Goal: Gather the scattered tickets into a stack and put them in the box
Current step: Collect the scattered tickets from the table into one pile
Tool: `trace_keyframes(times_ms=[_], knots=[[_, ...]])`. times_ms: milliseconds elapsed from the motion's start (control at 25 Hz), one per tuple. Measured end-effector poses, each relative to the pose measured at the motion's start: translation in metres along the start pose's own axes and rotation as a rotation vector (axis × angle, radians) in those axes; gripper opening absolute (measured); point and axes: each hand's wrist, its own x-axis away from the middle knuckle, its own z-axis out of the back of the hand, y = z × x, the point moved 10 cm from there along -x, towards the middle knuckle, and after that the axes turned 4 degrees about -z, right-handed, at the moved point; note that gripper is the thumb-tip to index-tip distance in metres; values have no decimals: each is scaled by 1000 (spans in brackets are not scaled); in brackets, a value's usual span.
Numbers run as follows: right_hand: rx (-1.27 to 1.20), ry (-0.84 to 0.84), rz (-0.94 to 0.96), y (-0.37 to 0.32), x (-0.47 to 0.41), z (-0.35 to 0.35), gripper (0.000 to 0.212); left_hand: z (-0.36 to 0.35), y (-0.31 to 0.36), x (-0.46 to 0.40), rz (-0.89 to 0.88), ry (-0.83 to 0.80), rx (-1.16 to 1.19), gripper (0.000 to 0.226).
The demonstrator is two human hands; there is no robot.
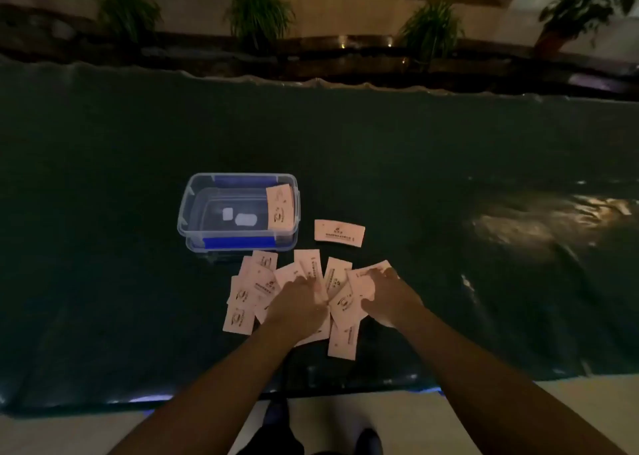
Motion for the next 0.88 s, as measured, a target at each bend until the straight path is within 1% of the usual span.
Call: trace_keyframes(times_ms=[80,240,320,400,560,640,720,800,840,880], knots=[[69,-14,-45,-1,-8,-3,87,-8,-3,-7,-24,-42,3,47],[164,-22,-131,3,-20,-3,114,-17,5,-11,-61,-79,-62,52],[172,-48,-121,2,-26,-3,119,-20,10,-16,-69,-73,-131,60],[195,-67,-93,1,-31,-2,115,-22,16,-20,-71,-61,-218,66],[222,-78,28,-5,-31,-8,93,-31,24,-31,-34,-34,-271,68],[238,-81,121,-9,-25,-14,85,-35,26,-39,-7,-29,-305,68],[260,-108,218,-10,-17,-23,83,-40,28,-44,39,-50,-306,72],[174,-142,242,0,-8,-29,86,-42,29,-45,98,-47,-282,73],[88,-136,220,9,-6,-29,83,-42,32,-46,110,-36,-280,72],[-14,-115,182,18,-5,-28,75,-38,35,-46,106,-18,-280,69]])
